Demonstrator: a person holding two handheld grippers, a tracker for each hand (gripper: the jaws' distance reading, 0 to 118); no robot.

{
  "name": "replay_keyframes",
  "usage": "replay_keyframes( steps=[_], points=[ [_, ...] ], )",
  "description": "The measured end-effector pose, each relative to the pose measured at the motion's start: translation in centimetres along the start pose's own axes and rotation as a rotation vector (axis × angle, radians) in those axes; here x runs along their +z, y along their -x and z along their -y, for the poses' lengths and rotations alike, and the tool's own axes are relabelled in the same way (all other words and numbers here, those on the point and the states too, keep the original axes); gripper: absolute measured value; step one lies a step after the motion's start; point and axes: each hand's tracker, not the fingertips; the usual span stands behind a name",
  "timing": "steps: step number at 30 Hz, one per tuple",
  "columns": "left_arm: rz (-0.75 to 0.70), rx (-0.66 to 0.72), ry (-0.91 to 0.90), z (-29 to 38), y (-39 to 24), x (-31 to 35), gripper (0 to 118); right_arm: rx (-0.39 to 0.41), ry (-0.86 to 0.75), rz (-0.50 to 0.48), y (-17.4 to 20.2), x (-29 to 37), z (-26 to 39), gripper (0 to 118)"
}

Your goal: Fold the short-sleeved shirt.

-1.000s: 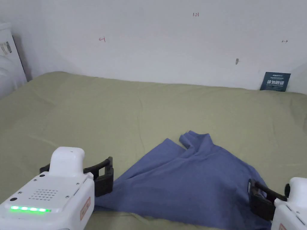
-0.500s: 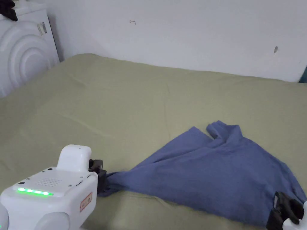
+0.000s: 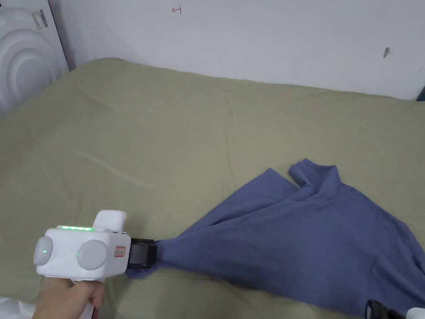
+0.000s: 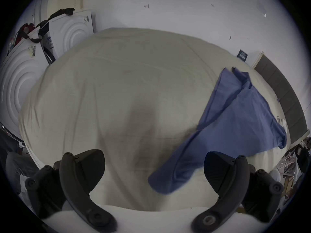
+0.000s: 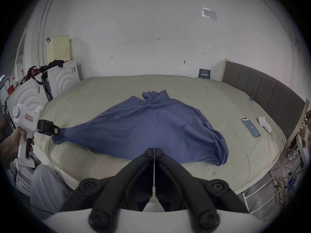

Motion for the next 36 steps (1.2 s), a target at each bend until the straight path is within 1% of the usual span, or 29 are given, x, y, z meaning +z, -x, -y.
replay_keyframes(
  steps=[1, 2, 3, 4, 5, 6, 7, 8, 9, 11, 14, 15, 20, 21, 22, 23, 24, 25, 26, 27, 28, 29, 30, 31, 32, 33, 34, 35, 36],
  points=[
    [0.001, -0.023, 0.027, 0.1, -0.3, -1.2, 111, 0.000, 0.008, 0.001, -0.1, -0.3, 0.0, 4],
    [-0.024, -0.042, 0.047, 0.0, -0.8, -1.1, 101, -0.002, 0.016, 0.003, -0.2, -0.5, 0.0, 4],
    [-0.020, -0.075, 0.065, 0.1, -1.5, -1.4, 94, -0.006, 0.029, -0.001, -0.5, -0.9, 0.0, 4],
    [0.003, -0.074, 0.046, 0.5, -1.8, -1.2, 87, -0.007, 0.044, -0.002, -0.8, -1.3, -0.1, 4],
    [-0.018, -0.076, 0.026, 0.5, -2.1, -0.8, 82, -0.002, 0.061, 0.002, -1.1, -1.7, -0.4, 4],
    [0.010, -0.091, 0.006, 0.0, -2.2, 0.5, 82, 0.003, 0.073, 0.013, -1.5, -2.3, -0.7, 4],
    [0.066, -0.083, -0.015, 0.0, -2.3, 0.8, 55, 0.000, 0.089, 0.015, -2.1, -3.0, -1.3, 4],
    [0.095, -0.077, -0.022, 0.1, -2.4, 0.8, 15, 0.000, 0.105, 0.006, -2.7, -3.9, -1.9, 4],
    [0.059, -0.082, -0.016, 0.2, -2.6, 0.8, 0, -0.004, 0.121, -0.003, -3.5, -5.1, -2.7, 4],
    [0.094, -0.100, 0.010, -0.2, -2.7, 1.0, 0, 0.019, 0.135, 0.004, -5.0, -8.1, -4.7, 4],
    [0.088, -0.097, 0.007, -0.3, -2.8, 0.9, 0, 0.053, 0.150, 0.029, -7.5, -14.0, -8.7, 4],
    [0.096, -0.073, 0.014, -0.5, -2.6, 0.9, 0, 0.078, 0.169, 0.013, -8.4, -16.6, -10.4, 4],
    [0.113, -0.033, 0.039, -0.8, -2.1, 0.8, 0, 0.115, 0.219, -0.005, -10.6, -28.5, -16.7, 4],
    [0.113, -0.028, 0.042, -0.8, -2.0, 0.9, 0, 0.132, 0.264, -0.005, -10.9, -30.8, -17.6, 4],
    [0.113, -0.028, 0.045, -1.0, -2.5, 1.1, 0, 0.145, 0.295, -0.017, -11.2, -33.0, -18.2, 13],
    [0.112, -0.026, 0.044, -0.9, -2.5, 1.3, 0, 0.156, 0.311, -0.009, -11.4, -34.7, -18.7, 45],
    [0.116, -0.024, 0.046, -0.9, -2.5, 1.4, 0, 0.186, 0.368, -0.010, -11.5, -36.5, -19.0, 91],
    [0.115, -0.027, 0.050, -0.8, -2.5, 1.4, 0, 0.202, 0.437, -0.007, -11.5, -38.3, -18.8, 117],
    [0.115, -0.025, 0.051, -1.0, -2.6, 1.1, 0, 0.214, 0.495, -0.027, -11.6, -39.8, -18.5, 110],
    [0.118, -0.023, 0.052, -1.0, -2.6, 1.1, 0, 0.221, 0.405, -0.022, -11.3, -40.8, -19.0, 106],
    [0.117, -0.023, 0.055, -1.0, -2.7, 1.1, 0, 0.238, 0.523, 0.009, -10.5, -42.3, -18.3, 107],
    [0.117, -0.024, 0.056, -0.9, -2.7, 1.2, 0, 0.273, 0.566, 0.038, -9.9, -43.5, -18.1, 109],
    [0.117, -0.030, 0.056, -1.1, -2.9, 0.9, 0, 0.288, 0.559, 0.029, -9.6, -44.4, -17.9, 111],
    [0.115, -0.030, 0.059, -1.1, -3.0, 0.8, 0, 0.275, 0.533, 0.022, -10.4, -42.8, -16.2, 111],
    [0.115, -0.026, 0.061, -1.1, -3.0, 0.8, 0, 0.273, 0.543, 0.039, -10.4, -42.7, -16.3, 107],
    [0.121, -0.021, 0.066, -1.0, -3.2, 0.8, 0, 0.246, 0.557, 0.041, -10.5, -42.4, -16.7, 91],
    [0.116, -0.022, 0.065, -1.0, -2.9, 0.3, 0, 0.222, 0.564, 0.015, -10.6, -41.8, -17.2, 60],
    [0.114, -0.023, 0.063, -1.0, -2.8, 0.2, 0, 0.189, 0.563, -0.057, -10.6, -40.8, -17.6, 48],
    [0.112, -0.027, 0.063, -1.0, -2.8, 0.3, 0, 0.129, 0.556, -0.127, -10.3, -39.8, -18.0, 48]
  ],
)
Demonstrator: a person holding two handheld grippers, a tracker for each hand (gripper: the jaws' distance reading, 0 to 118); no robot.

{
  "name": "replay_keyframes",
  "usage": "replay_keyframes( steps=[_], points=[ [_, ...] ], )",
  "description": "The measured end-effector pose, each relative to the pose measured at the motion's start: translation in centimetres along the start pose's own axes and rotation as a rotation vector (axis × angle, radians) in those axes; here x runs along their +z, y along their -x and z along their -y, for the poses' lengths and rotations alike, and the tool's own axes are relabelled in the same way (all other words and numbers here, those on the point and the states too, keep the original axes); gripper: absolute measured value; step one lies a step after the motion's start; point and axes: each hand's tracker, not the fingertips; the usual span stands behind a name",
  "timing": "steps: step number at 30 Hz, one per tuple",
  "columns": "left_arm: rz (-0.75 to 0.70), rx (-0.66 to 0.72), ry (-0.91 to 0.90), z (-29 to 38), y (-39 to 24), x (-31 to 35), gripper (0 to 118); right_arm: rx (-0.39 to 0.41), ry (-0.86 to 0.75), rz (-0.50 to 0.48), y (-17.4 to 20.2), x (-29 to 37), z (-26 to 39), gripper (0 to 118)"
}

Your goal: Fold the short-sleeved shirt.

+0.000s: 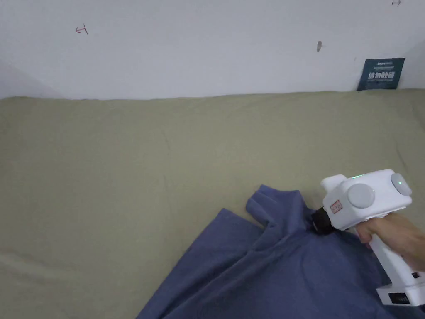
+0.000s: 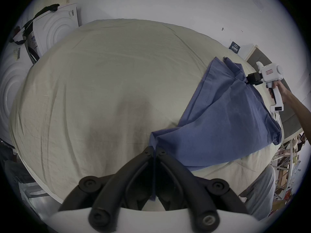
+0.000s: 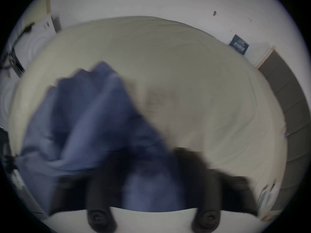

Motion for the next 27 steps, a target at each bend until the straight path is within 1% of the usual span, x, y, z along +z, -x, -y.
replay_keyframes(
  steps=[1, 2, 3, 4, 6, 7, 9, 11, 12, 15, 17, 19, 22, 24, 27],
  points=[
    [-0.003, -0.004, 0.001, 0.0, 0.0, 0.3, 0, 0.022, -0.005, 0.062, 0.6, 1.0, 0.4, 3],
    [-0.004, -0.010, -0.002, -0.1, 0.1, 0.4, 0, 0.075, -0.065, 0.115, 1.3, 2.4, 0.9, 3],
    [-0.012, -0.008, -0.010, -0.2, 0.2, 0.7, 0, 0.120, -0.076, 0.129, 2.4, 4.2, 1.1, 3],
    [-0.010, -0.009, -0.021, -0.3, 0.3, 1.3, 0, 0.140, -0.071, 0.131, 2.9, 5.8, 1.3, 3],
    [-0.034, 0.013, -0.081, -1.0, 0.4, 3.1, 0, 0.163, -0.130, 0.130, 3.4, 9.7, 2.0, 3],
    [-0.015, 0.018, -0.119, -1.5, 0.6, 4.3, 0, 0.147, -0.168, 0.111, 3.1, 11.8, 1.9, 3],
    [-0.009, 0.037, -0.173, -2.8, 0.6, 6.7, 0, 0.155, -0.248, 0.100, 3.3, 16.3, 2.2, 3],
    [-0.003, 0.027, -0.237, -4.6, 0.1, 9.2, 0, 0.174, -0.331, 0.107, 3.6, 21.4, 2.8, 3],
    [-0.027, 0.014, -0.276, -5.6, -0.2, 10.7, 0, 0.174, -0.385, 0.116, 3.6, 24.2, 3.1, 3],
    [-0.047, 0.000, -0.385, -9.1, -1.1, 15.1, 0, 0.163, -0.538, 0.138, 3.7, 32.7, 4.5, 3],
    [-0.048, 0.014, -0.437, -11.5, -1.7, 17.9, 0, 0.133, -0.615, 0.158, 3.4, 37.5, 5.1, 3],
    [-0.083, -0.012, -0.507, -13.8, -3.3, 21.3, 0, 0.098, -0.679, 0.155, 2.5, 41.8, 5.5, 3],
    [-0.109, -0.036, -0.590, -17.5, -4.9, 25.8, 0, 0.053, -0.763, 0.198, 1.5, 46.6, 6.1, 3],
    [-0.129, -0.060, -0.625, -19.5, -6.1, 28.4, 0, 0.017, -0.792, 0.185, 0.8, 48.5, 6.2, 3],
    [-0.122, -0.062, -0.661, -22.6, -7.6, 31.5, 0, -0.021, -0.828, 0.183, 0.3, 50.2, 5.9, 3]
  ],
)
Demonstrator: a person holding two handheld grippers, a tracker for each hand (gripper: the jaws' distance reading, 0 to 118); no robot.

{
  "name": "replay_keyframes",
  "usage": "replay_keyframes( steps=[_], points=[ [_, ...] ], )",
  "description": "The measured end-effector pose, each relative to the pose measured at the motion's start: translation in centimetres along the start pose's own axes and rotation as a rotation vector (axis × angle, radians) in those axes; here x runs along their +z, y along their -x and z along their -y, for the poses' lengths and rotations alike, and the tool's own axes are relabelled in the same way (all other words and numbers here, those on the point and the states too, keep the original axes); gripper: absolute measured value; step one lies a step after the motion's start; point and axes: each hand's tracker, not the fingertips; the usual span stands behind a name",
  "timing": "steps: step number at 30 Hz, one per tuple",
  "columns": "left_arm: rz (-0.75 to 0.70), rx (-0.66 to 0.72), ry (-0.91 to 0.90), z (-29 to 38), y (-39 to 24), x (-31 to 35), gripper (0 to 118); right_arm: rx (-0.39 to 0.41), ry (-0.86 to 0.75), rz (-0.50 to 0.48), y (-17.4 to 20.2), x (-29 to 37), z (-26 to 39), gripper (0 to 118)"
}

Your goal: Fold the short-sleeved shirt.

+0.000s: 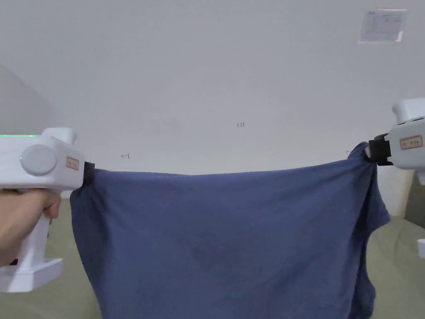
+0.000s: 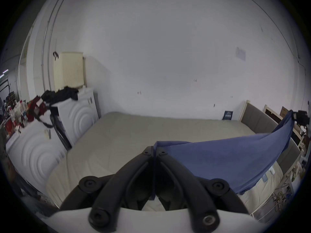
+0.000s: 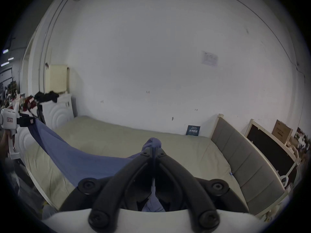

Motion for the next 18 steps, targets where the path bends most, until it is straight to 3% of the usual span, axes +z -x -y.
replay_keyframes(
  steps=[13, 18],
  points=[
    [-0.092, 0.013, -0.055, -9.7, -1.9, -4.0, 0, -0.095, -0.064, 0.077, -0.5, -8.6, -6.6, 3],
    [-0.124, -0.025, -0.072, -12.3, -2.7, -7.0, 0, -0.071, -0.061, 0.105, -0.7, -12.9, -10.3, 3]
  ],
)
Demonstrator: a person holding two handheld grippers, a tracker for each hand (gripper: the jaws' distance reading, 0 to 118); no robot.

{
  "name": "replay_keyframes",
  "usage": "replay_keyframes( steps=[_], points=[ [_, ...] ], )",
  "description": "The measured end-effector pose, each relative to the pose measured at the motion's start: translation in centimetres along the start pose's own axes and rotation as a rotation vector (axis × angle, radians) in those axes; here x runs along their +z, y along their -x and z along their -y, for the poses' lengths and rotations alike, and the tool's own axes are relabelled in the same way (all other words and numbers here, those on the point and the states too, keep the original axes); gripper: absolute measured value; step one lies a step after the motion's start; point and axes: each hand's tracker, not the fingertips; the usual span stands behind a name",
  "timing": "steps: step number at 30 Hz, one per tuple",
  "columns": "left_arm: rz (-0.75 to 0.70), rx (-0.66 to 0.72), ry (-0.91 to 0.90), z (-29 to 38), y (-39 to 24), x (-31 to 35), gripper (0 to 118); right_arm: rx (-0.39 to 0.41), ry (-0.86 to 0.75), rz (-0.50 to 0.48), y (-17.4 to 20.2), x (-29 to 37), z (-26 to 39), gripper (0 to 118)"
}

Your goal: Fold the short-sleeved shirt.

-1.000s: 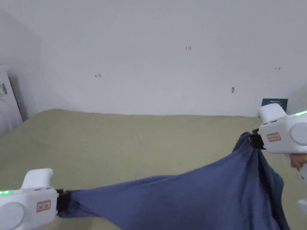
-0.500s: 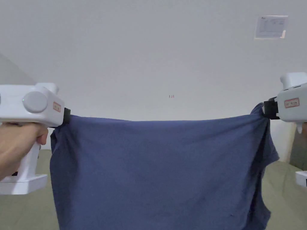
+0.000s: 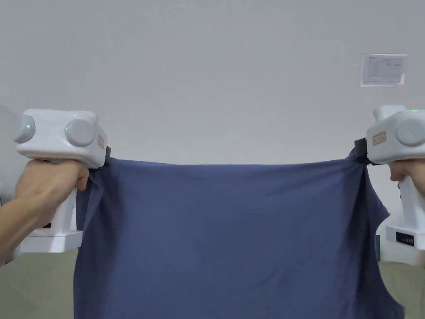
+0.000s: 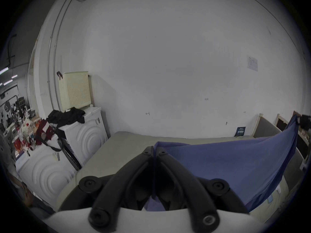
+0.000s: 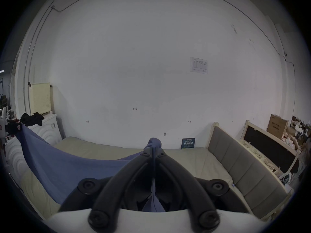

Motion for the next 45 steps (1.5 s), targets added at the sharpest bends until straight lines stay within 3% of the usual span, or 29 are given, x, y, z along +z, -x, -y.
replay_keyframes(
  steps=[5, 19, 22, 27, 30, 33, 37, 39, 41, 42, 45],
  points=[
    [-0.053, -0.115, -0.044, -2.9, -1.6, -3.8, 0, 0.105, -0.001, 0.033, 1.1, -3.9, -2.9, 3],
    [-0.126, -0.200, -0.075, -4.0, -5.9, -17.6, 0, 0.102, -0.044, 0.086, 3.0, -15.6, -4.1, 3],
    [-0.139, -0.203, -0.048, -1.9, -6.5, -20.4, 0, 0.137, -0.009, 0.098, 3.8, -18.6, -1.8, 3],
    [-0.127, -0.179, 0.022, 3.5, -6.6, -24.3, 0, 0.118, 0.055, 0.092, 4.7, -22.4, 3.7, 3],
    [-0.106, -0.209, 0.069, 7.9, -6.5, -26.1, 0, 0.172, 0.137, 0.077, 5.1, -23.8, 8.5, 3],
    [-0.067, -0.187, 0.140, 12.9, -5.9, -27.0, 0, 0.180, 0.215, 0.070, 5.1, -22.9, 14.7, 3],
    [-0.036, -0.109, 0.236, 20.2, -4.6, -25.3, 0, 0.131, 0.309, 0.035, 4.6, -19.4, 23.2, 3],
    [-0.019, -0.168, 0.244, 23.9, -4.2, -23.1, 0, 0.126, 0.322, 0.030, 4.1, -16.0, 27.0, 3],
    [0.003, -0.177, 0.285, 27.2, -3.5, -20.6, 0, 0.059, 0.360, 0.023, 3.5, -12.7, 30.4, 3],
    [0.023, -0.177, 0.301, 28.9, -3.0, -18.8, 0, 0.101, 0.421, -0.003, 2.9, -11.3, 32.2, 3],
    [0.059, -0.135, 0.352, 33.4, -1.2, -14.4, 0, 0.090, 0.426, -0.022, 1.9, -5.2, 36.5, 3]
  ],
)
